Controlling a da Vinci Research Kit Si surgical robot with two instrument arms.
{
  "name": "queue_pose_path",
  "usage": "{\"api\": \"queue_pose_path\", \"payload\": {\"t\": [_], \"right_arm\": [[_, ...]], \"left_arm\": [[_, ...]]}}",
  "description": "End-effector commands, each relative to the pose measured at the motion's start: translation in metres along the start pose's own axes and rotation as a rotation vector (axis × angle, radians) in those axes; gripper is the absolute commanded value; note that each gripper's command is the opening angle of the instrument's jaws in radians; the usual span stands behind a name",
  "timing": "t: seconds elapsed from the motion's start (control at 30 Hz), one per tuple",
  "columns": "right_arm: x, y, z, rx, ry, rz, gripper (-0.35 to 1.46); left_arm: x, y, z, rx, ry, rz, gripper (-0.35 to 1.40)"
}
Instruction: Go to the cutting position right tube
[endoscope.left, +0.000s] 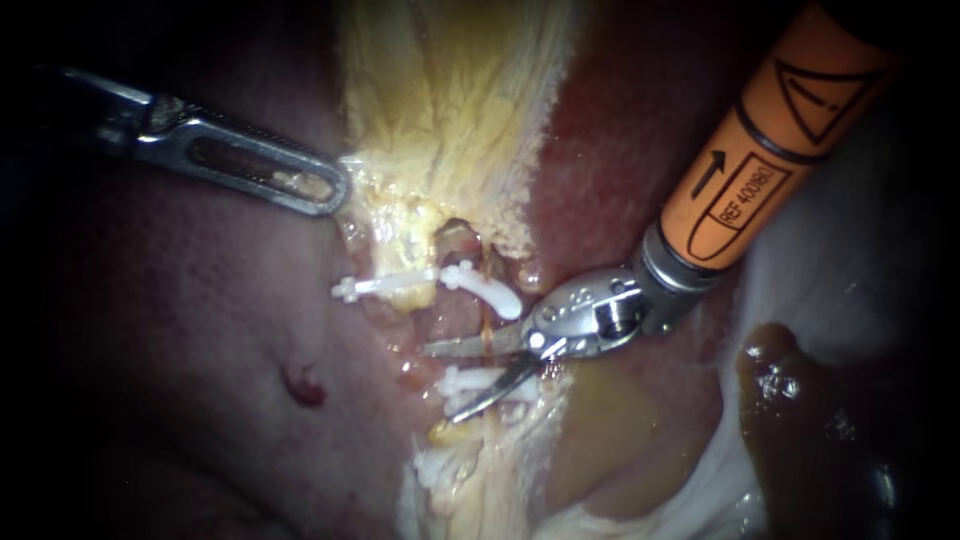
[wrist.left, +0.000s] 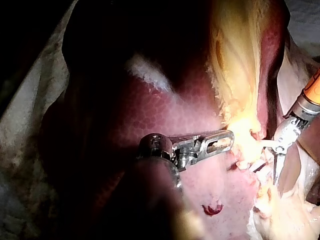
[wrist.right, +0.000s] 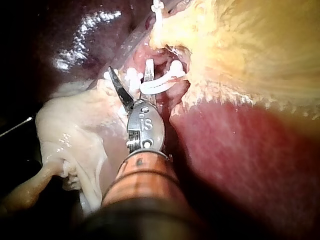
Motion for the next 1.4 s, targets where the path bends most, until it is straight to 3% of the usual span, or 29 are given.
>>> {"api": "queue_pose_path", "payload": {"t": [0.03, 0.67, 1.07, 1.23, 1.4], "right_arm": [[0.0001, 0.0001, 0.0001, 0.0, 0.007, 0.004, 1.21], [0.0019, -0.0008, 0.0008, 0.01, 0.06, 0.039, 1.26], [0.0059, -0.0031, -0.0013, 0.045, 0.104, 0.047, 1.25], [0.0058, -0.0032, -0.0013, 0.086, 0.098, 0.052, 1.23], [0.0057, -0.0032, -0.0013, 0.087, 0.098, 0.052, 1.21]], "left_arm": [[0.0, 0.0, 0.0, -0.001, 0.0, 0.0, -0.35], [0.0, 0.0, 0.0001, -0.001, 0.0, 0.0, -0.35], [0.0001, 0.0002, 0.0, 0.0, 0.0, 0.001, -0.35], [0.0, 0.0002, 0.0, 0.0, 0.0, 0.001, -0.35], [0.0, 0.0002, 0.0, 0.0, 0.001, 0.001, -0.35]]}}
